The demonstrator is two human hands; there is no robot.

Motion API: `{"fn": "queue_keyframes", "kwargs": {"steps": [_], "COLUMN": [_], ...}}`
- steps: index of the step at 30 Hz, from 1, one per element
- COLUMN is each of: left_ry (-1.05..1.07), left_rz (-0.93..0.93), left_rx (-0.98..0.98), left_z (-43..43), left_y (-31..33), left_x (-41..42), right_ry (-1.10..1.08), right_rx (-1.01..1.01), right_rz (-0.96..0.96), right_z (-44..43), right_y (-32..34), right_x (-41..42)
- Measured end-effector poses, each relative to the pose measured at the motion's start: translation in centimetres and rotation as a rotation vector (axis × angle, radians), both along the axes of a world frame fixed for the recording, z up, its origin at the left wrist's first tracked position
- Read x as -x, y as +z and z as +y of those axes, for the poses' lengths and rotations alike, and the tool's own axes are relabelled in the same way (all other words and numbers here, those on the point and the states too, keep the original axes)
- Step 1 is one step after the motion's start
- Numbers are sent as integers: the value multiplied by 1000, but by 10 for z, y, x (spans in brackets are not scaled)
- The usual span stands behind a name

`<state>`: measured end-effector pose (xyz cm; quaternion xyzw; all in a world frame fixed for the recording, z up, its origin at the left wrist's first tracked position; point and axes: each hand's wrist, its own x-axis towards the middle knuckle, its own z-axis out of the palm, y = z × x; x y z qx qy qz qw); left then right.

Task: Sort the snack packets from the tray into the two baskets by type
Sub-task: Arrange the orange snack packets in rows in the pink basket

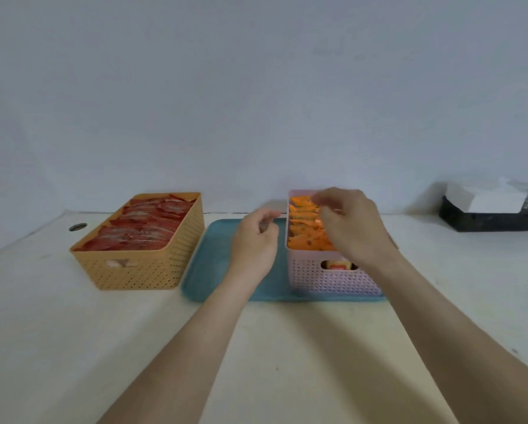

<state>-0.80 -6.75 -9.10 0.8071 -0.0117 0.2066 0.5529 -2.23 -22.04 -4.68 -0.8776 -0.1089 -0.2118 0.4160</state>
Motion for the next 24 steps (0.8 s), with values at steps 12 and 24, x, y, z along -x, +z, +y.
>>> {"fn": "queue_keyframes", "kwargs": {"steps": [12,24], "left_ry": [539,425], "left_rz": [-30,350], "left_rx": [-149,516], "left_z": [182,236], "left_y": [13,7], "left_x": [39,40], "right_ry": [500,496], "right_rx": [-285,-501], "right_rz": [577,831], "right_z": [183,232], "right_y": [-21,-40], "right_x": [2,-21]}}
